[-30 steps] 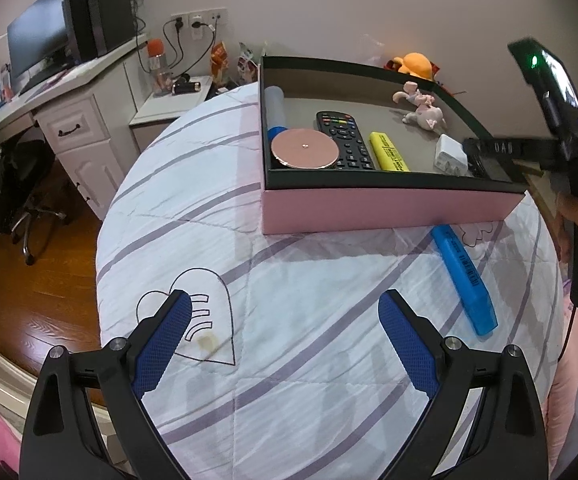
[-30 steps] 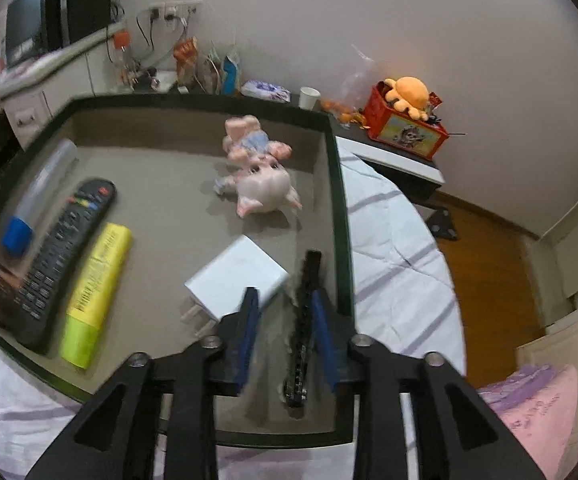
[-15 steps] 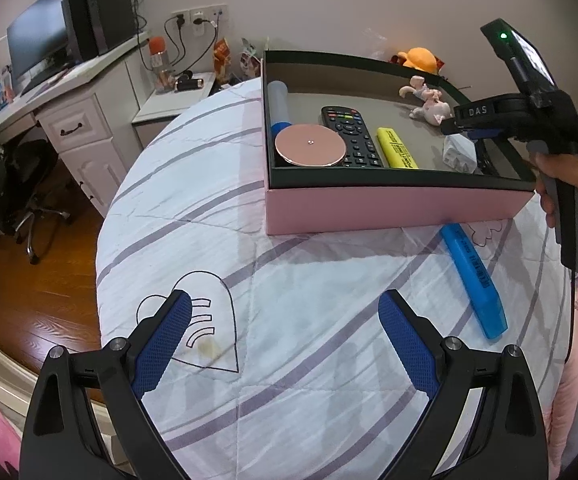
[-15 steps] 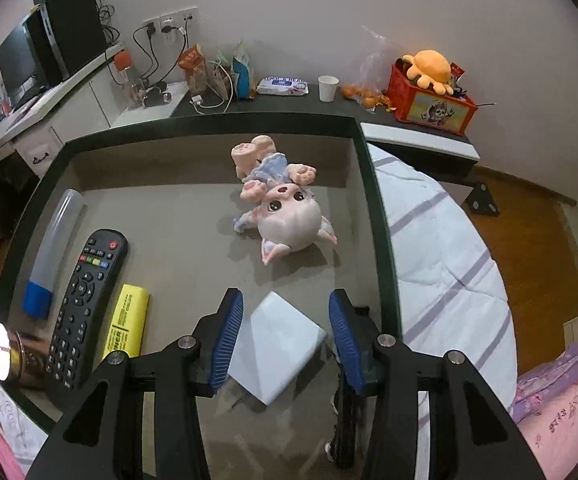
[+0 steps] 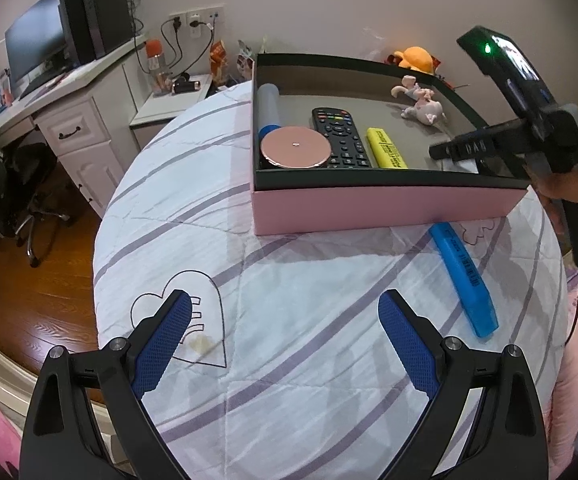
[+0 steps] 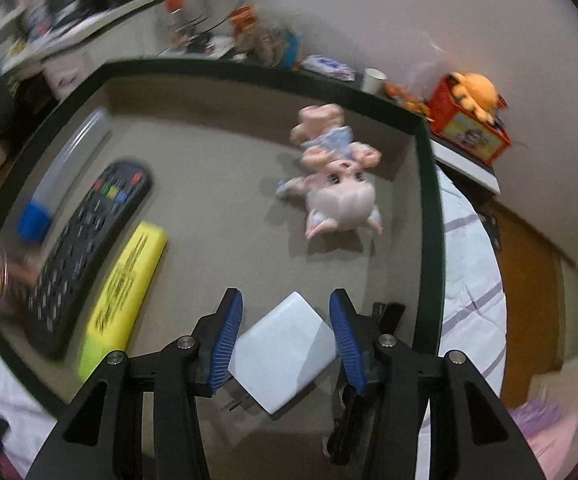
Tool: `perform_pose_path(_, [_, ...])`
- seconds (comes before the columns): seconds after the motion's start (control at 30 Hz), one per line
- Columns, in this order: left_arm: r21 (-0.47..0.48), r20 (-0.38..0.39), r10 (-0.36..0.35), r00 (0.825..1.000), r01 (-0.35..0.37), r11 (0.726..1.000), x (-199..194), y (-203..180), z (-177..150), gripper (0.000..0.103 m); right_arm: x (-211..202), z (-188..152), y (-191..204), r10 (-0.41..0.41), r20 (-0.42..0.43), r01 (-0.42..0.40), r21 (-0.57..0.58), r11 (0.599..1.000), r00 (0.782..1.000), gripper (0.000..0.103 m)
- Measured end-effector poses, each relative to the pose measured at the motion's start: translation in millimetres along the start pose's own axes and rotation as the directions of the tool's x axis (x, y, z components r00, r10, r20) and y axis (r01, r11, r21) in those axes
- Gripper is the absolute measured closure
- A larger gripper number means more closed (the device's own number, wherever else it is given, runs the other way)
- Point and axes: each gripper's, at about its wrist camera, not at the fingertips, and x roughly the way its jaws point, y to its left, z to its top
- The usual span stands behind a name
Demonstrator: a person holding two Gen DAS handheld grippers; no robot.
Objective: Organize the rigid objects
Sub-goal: 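Withdraw the right gripper from the box back over the bed, then lower the left gripper onto the blue highlighter and grasp it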
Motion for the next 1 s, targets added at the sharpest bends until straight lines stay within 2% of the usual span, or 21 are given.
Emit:
perform_pose_path(0.07, [0.005,0.0,0.0,1.0,0.0,1.0,-1.6,-2.6,-1.1,0.007,-2.1,-7.1,5.1,-0.006,-0.034,0.003,-0.07,0.998,0.999,0.056])
perform_pose_path(0.17, [0.014,0.006,-0.005,1.0,0.004,1.0,-6.0,-8.4,-2.6,0.007,-8.3,-12.6,0.9,0.029,-0.05,-0.033,-0.079,0.996,0.998,0.056])
perform_pose_path(0.3, [0.027,0.011,-0.005,1.0,0.004,1.0,-10.1,-16.1,-2.1,0.007,-16.4,-15.0,-1.5,-0.023,-0.044,0.017,-0.126,0.992,0.999,0.056])
perform_pose_path(0.4, [0.028,0.009,-0.006,1.0,0.006,1.0,-11.5,-19.3,-2.7,0.007,-19.9,-14.6,-2.1,-0.032,-0.037,0.027,-0.134,0.991,0.999,0.055])
perform_pose_path(0.47, [0.029,0.007,-0.006,1.0,0.006,1.0,-11.6,-22.0,-2.2,0.007,-28.2,-16.5,-6.7,0.031,0.003,-0.031,-0.077,0.997,1.0,0.051])
perform_pose_path(0.5, [0.028,0.008,-0.007,1.0,0.007,1.0,-12.2,-22.3,-2.6,0.007,-35.5,-19.0,-11.6,0.092,0.038,-0.091,-0.031,0.995,0.995,0.043])
perform_pose_path(0.57, [0.02,0.013,-0.005,1.0,0.005,1.0,-14.1,-24.5,-1.6,0.007,-51.3,-27.4,-21.0,0.172,0.116,-0.178,0.046,0.983,0.978,0.037])
perform_pose_path(0.6, [0.015,0.016,-0.006,1.0,0.005,1.0,-14.5,-26.0,-0.5,0.007,-62.1,-34.3,-26.1,0.186,0.16,-0.201,0.08,0.976,0.969,0.037])
perform_pose_path(0.67, [0.001,0.017,-0.007,1.0,0.007,1.0,-14.9,-30.2,1.6,0.007,-80.9,-50.8,-30.2,0.202,0.228,-0.232,0.114,0.966,0.952,0.036])
perform_pose_path(0.73, [-0.006,0.021,-0.019,1.0,0.019,1.0,-14.5,-39.0,3.0,0.007,-97.3,-69.6,-38.4,0.204,0.301,-0.258,0.155,0.954,0.932,0.022])
perform_pose_path(0.83, [-0.002,0.025,-0.013,1.0,0.013,1.0,-11.9,-57.2,5.7,0.006,-107.2,-93.1,-48.6,0.187,0.351,-0.265,0.19,0.945,0.918,0.021])
perform_pose_path(1.0, [0.01,0.001,0.008,1.0,-0.008,1.0,-1.1,-89.0,5.4,0.005,-104.3,-119.5,-63.9,0.14,0.353,-0.227,0.221,0.949,0.925,0.021])
